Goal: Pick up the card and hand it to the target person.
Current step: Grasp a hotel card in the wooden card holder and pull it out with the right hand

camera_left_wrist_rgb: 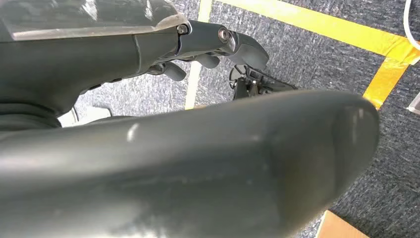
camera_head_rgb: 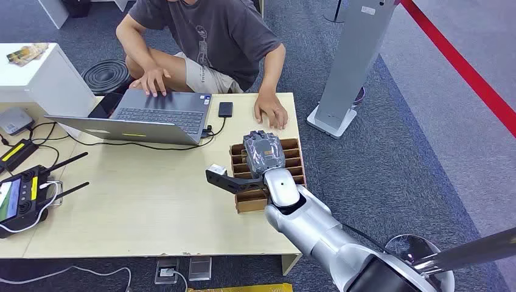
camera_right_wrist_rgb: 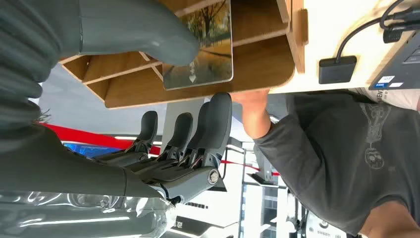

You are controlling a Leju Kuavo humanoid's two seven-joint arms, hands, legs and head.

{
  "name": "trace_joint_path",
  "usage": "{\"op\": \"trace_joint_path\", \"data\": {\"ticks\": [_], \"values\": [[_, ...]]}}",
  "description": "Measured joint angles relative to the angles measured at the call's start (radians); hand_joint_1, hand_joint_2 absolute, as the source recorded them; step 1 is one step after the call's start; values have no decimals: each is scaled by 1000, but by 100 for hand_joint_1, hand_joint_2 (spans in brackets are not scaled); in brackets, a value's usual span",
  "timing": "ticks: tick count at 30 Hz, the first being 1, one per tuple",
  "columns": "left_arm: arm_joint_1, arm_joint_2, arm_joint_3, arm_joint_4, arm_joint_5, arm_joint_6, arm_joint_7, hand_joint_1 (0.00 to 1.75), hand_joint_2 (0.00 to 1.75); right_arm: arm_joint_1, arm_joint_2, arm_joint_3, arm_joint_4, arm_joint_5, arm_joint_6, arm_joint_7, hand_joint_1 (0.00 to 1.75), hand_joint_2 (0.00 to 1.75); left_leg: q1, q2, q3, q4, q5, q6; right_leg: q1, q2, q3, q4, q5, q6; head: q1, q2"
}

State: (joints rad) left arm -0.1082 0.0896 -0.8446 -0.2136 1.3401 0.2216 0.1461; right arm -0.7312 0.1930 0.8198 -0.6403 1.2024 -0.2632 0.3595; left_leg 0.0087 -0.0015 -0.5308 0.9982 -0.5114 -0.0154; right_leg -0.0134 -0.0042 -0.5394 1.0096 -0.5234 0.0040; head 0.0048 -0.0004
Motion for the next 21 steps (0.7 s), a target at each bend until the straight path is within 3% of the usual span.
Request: {"op": "trace_joint_path", "data": {"ticks": [21], "values": [[0,0,0,0,3,4,0,0,0,19,-5,0,-10,8,8,12,95,175,0,0,0,0,0,0,0,0,0,0,0,0,0,0]]}}
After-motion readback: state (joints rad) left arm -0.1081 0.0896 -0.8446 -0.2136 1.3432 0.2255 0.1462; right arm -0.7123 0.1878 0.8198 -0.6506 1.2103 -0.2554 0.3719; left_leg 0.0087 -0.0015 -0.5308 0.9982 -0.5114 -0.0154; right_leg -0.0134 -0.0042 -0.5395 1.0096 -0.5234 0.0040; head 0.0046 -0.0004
